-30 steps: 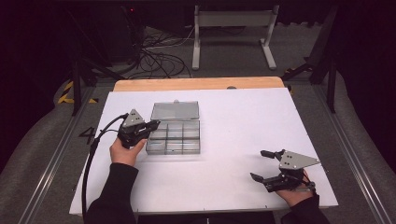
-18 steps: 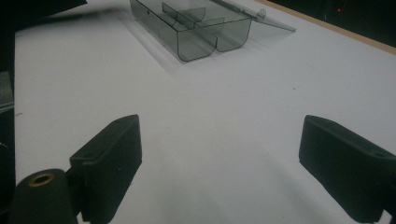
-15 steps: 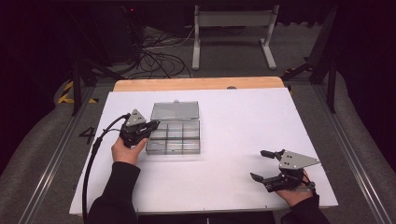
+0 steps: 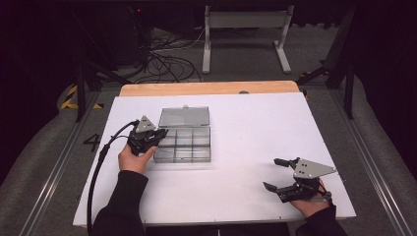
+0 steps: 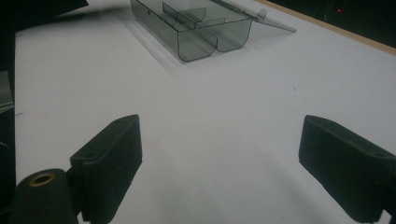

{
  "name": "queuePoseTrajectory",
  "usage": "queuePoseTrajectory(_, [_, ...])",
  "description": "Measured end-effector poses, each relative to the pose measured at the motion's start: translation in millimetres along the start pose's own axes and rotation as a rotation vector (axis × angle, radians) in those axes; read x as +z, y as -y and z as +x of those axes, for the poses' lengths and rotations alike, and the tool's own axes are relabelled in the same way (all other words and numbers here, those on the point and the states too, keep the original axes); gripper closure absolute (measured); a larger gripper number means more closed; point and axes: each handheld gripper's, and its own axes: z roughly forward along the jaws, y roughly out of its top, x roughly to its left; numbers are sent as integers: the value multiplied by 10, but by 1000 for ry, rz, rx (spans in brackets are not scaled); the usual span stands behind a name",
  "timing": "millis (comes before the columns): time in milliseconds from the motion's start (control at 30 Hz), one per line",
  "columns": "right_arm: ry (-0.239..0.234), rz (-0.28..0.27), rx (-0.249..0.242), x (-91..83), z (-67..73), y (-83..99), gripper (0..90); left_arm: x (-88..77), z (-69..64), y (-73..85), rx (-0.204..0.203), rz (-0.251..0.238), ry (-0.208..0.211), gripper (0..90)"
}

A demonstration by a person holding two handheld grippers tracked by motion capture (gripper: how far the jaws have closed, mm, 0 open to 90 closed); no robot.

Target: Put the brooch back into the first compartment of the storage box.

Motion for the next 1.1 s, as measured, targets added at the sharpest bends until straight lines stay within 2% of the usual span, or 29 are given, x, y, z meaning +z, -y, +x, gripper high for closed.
queuePoseTrajectory(167, [0, -1, 2, 0, -3, 1, 140, -25, -9, -13, -1, -16, -2, 767])
queuePoseTrajectory(200, [-1, -1, 1, 0, -1, 1, 140, -39, -20, -18, -4, -19, 13, 761])
queuePoseTrajectory(333, [0, -2, 2, -4, -5, 2, 140, -88, -41, -40, 5, -37, 18, 718])
queuePoseTrajectory(467, [-2, 0, 3, -2, -8, 3, 140, -216, -75, -88, 16, -77, 32, 678])
queuePoseTrajectory(567, [-2, -2, 4, -5, -8, 5, 139, -274, -96, -107, 16, -90, 33, 661])
queuePoseTrajectory(667, [1, -2, 6, -11, -8, 6, 140, -395, -130, -144, 11, -107, 61, 640])
queuePoseTrajectory(967, [0, -3, 6, -8, -8, 4, 139, -573, -216, -182, 10, -101, 90, 606])
queuePoseTrajectory(1100, [0, -1, 4, -7, -10, 5, 140, -643, -291, -207, 25, -99, 103, 590])
